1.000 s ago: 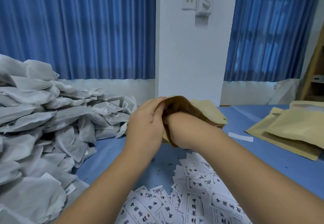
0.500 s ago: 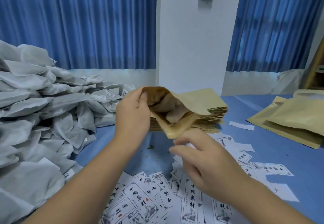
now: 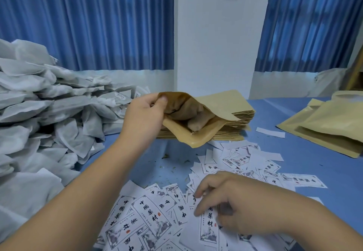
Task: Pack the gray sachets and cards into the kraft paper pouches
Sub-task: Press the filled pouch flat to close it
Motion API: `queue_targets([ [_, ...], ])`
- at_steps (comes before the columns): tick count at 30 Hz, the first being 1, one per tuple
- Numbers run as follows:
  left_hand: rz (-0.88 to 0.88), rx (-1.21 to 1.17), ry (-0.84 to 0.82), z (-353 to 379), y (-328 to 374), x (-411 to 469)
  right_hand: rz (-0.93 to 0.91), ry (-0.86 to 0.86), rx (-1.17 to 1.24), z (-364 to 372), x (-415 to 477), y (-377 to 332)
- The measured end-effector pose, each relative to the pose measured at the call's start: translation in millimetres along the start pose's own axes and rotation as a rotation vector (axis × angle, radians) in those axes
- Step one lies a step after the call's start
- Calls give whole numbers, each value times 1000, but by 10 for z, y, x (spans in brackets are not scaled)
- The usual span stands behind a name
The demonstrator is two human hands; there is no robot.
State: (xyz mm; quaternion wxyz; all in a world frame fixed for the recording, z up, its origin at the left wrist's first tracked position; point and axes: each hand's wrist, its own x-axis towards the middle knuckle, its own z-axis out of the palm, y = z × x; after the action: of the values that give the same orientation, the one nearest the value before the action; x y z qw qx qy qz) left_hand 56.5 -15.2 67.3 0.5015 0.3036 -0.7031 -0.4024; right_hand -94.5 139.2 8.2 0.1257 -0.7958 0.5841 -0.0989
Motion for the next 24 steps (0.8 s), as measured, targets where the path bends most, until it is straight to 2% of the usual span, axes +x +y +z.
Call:
queue_targets([
  [5, 31, -3, 6, 2, -15, 8, 36, 12, -27, -6, -28, -70],
  [11, 39, -13, 67, 15, -55, 28, 28, 140, -124, -73, -54, -115],
  [16, 100, 89, 15, 19, -74, 27, 73, 194, 29, -155, -70, -40],
  [20, 99, 67, -143, 40, 19, -41, 117, 377, 175, -190, -113, -26],
  [24, 84, 88, -213, 57, 51, -56, 7, 734, 256, -202, -84, -143],
])
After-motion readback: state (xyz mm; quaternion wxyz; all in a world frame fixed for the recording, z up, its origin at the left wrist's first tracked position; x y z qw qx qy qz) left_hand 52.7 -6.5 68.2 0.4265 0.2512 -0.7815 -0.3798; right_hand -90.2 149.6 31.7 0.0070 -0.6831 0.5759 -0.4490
